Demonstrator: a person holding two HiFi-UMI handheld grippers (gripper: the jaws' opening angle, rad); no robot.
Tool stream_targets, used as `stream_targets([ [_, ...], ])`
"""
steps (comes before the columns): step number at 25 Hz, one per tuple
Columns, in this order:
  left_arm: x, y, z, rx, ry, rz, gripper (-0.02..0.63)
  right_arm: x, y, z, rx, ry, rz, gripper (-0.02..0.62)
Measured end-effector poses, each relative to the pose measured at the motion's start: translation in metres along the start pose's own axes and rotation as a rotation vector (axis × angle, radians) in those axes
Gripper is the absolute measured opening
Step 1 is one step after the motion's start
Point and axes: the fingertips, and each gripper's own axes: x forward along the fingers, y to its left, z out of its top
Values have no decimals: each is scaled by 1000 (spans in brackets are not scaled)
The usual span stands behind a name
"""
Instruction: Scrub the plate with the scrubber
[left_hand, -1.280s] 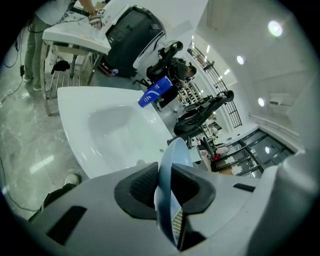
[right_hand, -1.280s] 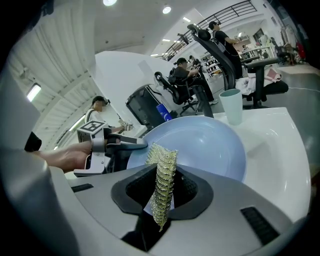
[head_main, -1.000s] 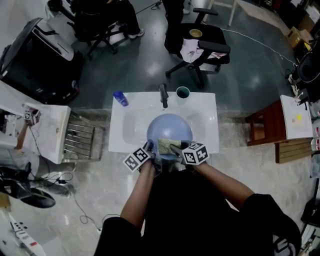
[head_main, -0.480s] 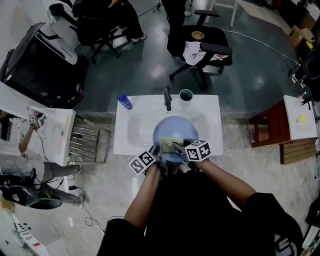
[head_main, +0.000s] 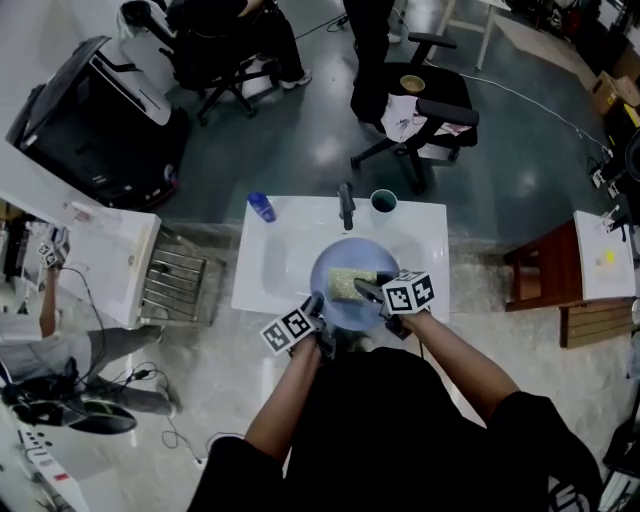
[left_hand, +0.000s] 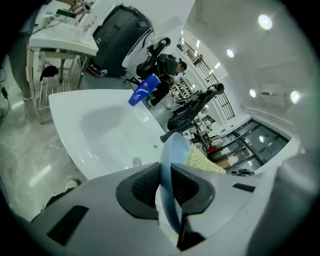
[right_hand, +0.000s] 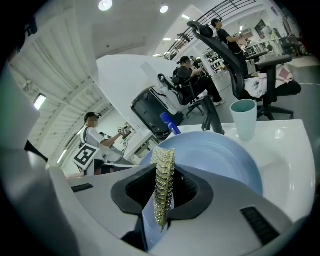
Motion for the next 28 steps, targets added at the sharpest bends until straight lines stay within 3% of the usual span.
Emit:
stream_targets([
  [4, -1, -4, -6, 9, 12, -12, 46, 20, 11, -1, -57, 58, 24, 64],
  [18, -5, -3, -16, 13, 42, -49, 49, 41, -12, -12, -195, 210, -60, 67],
  [28, -8, -9, -18, 18, 69, -85, 52, 32, -34, -13, -191, 241, -135, 71],
])
